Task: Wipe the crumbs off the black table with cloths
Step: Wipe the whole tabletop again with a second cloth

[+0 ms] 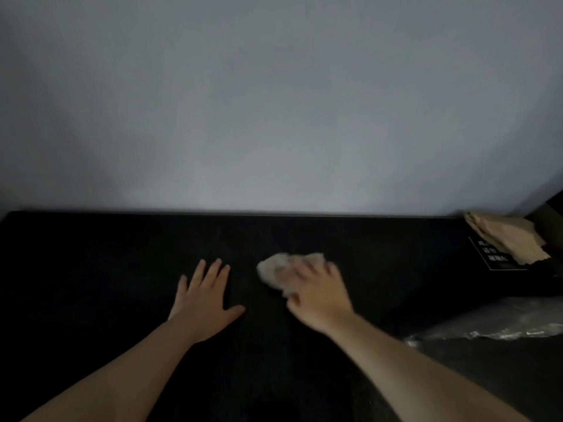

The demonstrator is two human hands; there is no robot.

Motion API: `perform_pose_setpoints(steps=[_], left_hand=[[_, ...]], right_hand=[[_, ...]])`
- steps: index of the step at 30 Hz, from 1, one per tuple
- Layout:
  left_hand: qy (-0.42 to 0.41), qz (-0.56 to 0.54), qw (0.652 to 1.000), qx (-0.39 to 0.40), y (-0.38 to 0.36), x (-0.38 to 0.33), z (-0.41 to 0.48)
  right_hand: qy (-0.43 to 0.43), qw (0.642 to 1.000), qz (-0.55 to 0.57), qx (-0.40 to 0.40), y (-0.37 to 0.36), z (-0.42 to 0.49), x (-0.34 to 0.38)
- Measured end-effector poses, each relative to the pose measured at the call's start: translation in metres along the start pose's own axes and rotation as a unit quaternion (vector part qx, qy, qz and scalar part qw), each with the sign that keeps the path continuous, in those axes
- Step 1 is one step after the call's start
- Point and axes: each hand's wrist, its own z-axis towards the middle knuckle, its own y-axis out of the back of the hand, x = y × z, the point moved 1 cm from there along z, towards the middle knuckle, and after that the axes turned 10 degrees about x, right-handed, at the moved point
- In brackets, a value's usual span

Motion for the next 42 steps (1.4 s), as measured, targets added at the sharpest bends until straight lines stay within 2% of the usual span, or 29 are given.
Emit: perform_pose_setpoints(steps=[1, 3, 4, 5, 6, 8, 10, 11, 12, 14, 16, 17, 18, 20, 22, 23, 24, 26, 28, 29, 30, 32, 34, 35, 36, 37, 39, 41, 42], left_hand=[[0.008, -0.002, 1.0, 0.012, 0.001, 0.007, 0.001], [0.009, -0.003, 0.999, 0.038, 0.001, 0.014, 0.002], [0.006, -0.003, 0.999, 0.046, 0.002, 0.015, 0.003], [0.005, -0.004, 0.999, 0.051, 0.004, 0.015, 0.004], [0.004, -0.006, 0.999, 0.052, 0.005, 0.014, 0.005], [0.002, -0.007, 0.999, 0.052, 0.006, 0.012, 0.006], [-0.002, 0.001, 0.999, 0.048, 0.008, 0.014, 0.006], [-0.004, 0.004, 0.999, 0.048, 0.008, 0.016, 0.005], [-0.005, 0.006, 0.999, 0.049, 0.008, 0.017, 0.005], [-0.008, 0.013, 0.999, 0.049, 0.007, 0.018, 0.003], [-0.012, 0.021, 0.999, 0.041, 0.005, 0.019, 0.003], [-0.016, 0.022, 0.999, 0.037, 0.004, 0.02, 0.003], [-0.021, 0.021, 0.999, 0.035, 0.002, 0.021, 0.004], [-0.029, 0.019, 0.999, 0.034, 0.001, 0.023, 0.005], [-0.037, 0.018, 0.999, 0.031, 0.0, 0.024, 0.006], [-0.04, 0.022, 0.999, 0.029, -0.001, 0.025, 0.005], [-0.042, 0.026, 0.998, 0.027, -0.001, 0.026, 0.005], [-0.045, 0.029, 0.998, 0.025, -0.002, 0.027, 0.004], [-0.042, 0.032, 0.998, 0.024, -0.001, 0.026, 0.005], [-0.041, 0.029, 0.998, 0.028, 0.001, 0.026, 0.006], [-0.042, 0.023, 0.998, 0.034, 0.003, 0.025, 0.007], [-0.047, 0.01, 0.998, 0.042, 0.004, 0.024, 0.008], [-0.05, -0.001, 0.998, 0.039, 0.005, 0.024, 0.009], [-0.049, -0.003, 0.998, 0.036, 0.006, 0.024, 0.009], [-0.046, -0.002, 0.998, 0.037, 0.006, 0.024, 0.008], [-0.042, -0.001, 0.998, 0.039, 0.006, 0.023, 0.008], [-0.033, -0.003, 0.999, 0.042, 0.007, 0.022, 0.007], [-0.027, -0.004, 0.999, 0.042, 0.009, 0.02, 0.007], [-0.025, -0.008, 0.999, 0.042, 0.009, 0.021, 0.007]], right_hand=[[-0.08, 0.997, 0.018, -0.007, 0.003, 0.008, -0.02], [-0.256, 0.958, 0.124, -0.041, 0.009, 0.016, -0.046], [-0.301, 0.937, 0.165, -0.057, 0.01, 0.018, -0.041], [-0.304, 0.937, 0.16, -0.069, 0.008, 0.021, -0.025], [-0.268, 0.949, 0.15, -0.066, 0.004, 0.022, -0.002], [-0.108, 0.983, 0.144, -0.043, -0.005, 0.019, 0.046], [0.062, 0.994, 0.078, -0.041, -0.006, 0.011, 0.061], [0.09, 0.993, 0.04, -0.068, -0.005, 0.016, 0.049], [0.06, 0.994, 0.013, -0.095, -0.004, 0.023, 0.029], [-0.111, 0.989, 0.018, -0.1, 0.001, 0.033, -0.016], [-0.274, 0.954, 0.093, -0.073, 0.005, 0.032, -0.033], [-0.299, 0.946, 0.099, -0.076, 0.005, 0.033, -0.021], [-0.281, 0.951, 0.093, -0.086, 0.004, 0.036, -0.001], [-0.146, 0.978, 0.101, -0.11, -0.001, 0.038, 0.05], [-0.003, 0.994, 0.106, -0.034, -0.003, 0.035, 0.08], [0.019, 0.995, 0.094, -0.011, 0.002, 0.036, 0.073], [0.0, 0.997, 0.072, -0.016, 0.004, 0.038, 0.055], [-0.135, 0.989, 0.038, -0.047, 0.005, 0.037, 0.007], [-0.303, 0.946, 0.09, -0.07, 0.006, 0.028, -0.029], [-0.341, 0.929, 0.117, -0.084, 0.007, 0.027, -0.028], [-0.339, 0.926, 0.12, -0.113, 0.006, 0.028, -0.015], [-0.232, 0.95, 0.119, -0.17, -0.001, 0.035, 0.029], [-0.043, 0.986, 0.126, -0.098, -0.005, 0.036, 0.074], [0.02, 0.992, 0.119, -0.044, -0.002, 0.036, 0.082], [0.041, 0.994, 0.105, -0.015, 0.003, 0.039, 0.074], [0.024, 0.997, 0.074, -0.014, 0.005, 0.042, 0.055], [-0.095, 0.994, 0.043, -0.041, 0.007, 0.042, 0.004], [-0.257, 0.961, 0.079, -0.067, 0.011, 0.032, -0.038], [-0.305, 0.943, 0.104, -0.079, 0.011, 0.028, -0.044]])
